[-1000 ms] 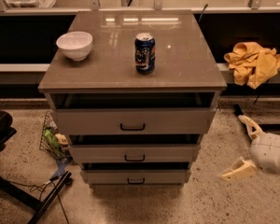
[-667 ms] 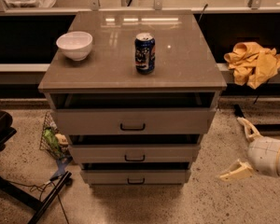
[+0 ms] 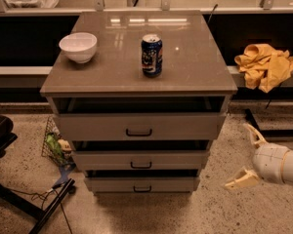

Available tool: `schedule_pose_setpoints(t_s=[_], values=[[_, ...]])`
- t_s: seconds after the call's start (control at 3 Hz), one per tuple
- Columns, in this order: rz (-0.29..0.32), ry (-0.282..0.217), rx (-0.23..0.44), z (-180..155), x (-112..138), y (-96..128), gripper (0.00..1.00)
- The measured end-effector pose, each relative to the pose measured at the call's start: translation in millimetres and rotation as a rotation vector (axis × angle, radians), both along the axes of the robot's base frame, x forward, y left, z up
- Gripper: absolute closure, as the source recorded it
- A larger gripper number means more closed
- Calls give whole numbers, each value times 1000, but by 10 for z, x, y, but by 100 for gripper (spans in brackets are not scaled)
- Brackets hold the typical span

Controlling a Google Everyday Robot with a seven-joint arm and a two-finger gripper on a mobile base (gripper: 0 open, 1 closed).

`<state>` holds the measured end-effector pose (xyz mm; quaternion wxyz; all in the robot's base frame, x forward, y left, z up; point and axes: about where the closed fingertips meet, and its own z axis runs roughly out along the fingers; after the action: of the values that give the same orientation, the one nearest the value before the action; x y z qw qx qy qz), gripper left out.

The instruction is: Open bottom drawer

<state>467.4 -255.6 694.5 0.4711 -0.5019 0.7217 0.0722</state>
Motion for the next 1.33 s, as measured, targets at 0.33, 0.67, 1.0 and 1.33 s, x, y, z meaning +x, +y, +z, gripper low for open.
schedule_pose_setpoints(t_s=[0.33,0.67,1.0,1.33], values=[[3,10,22,-447,20,261,0],[-15,-7,64,-1021,5,512,0],[-11,-20,108,-1983,-24,805,0],[-7,-2,139,-2666,-39,1011,0]])
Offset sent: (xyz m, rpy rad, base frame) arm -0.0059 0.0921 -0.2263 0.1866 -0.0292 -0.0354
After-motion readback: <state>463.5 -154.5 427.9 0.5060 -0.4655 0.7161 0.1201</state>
